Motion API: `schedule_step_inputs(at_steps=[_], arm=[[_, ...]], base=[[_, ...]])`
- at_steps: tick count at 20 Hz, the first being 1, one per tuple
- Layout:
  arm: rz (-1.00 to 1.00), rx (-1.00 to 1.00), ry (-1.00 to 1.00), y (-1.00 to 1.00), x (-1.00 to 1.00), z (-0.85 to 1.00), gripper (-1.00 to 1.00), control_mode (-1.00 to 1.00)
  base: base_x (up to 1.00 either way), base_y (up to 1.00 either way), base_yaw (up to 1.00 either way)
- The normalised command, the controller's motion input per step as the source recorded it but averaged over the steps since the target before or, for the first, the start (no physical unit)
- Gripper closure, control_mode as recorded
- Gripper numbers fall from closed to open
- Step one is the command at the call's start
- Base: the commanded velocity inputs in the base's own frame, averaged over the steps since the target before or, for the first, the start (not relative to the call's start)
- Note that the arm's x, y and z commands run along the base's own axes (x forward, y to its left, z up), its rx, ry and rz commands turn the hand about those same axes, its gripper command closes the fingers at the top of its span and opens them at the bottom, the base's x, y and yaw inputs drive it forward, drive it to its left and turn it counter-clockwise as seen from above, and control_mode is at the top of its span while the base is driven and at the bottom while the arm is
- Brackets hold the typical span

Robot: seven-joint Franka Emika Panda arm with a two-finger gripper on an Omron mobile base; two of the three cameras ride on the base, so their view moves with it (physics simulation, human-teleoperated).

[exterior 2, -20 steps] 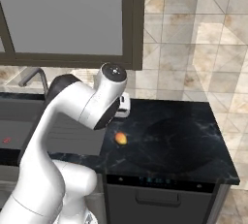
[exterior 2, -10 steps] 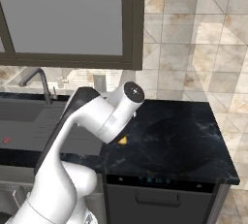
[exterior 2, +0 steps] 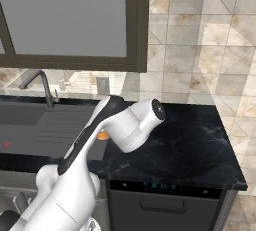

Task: Open the cabinet. Pick the soap dispenser and place it next to the sink. Then close the cabinet.

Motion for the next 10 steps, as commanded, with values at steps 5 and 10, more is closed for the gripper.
schedule_step_inputs(at_steps=[5,10], arm=[[0.10,0.05,0.00,0.00,0.29,-0.09,1.00,-1.00],[0.07,0.00,-0.02,0.00,0.18,-0.30,1.00,-1.00]], base=[[0.00,0.00,0.00],[0.00,0.00,0.00]])
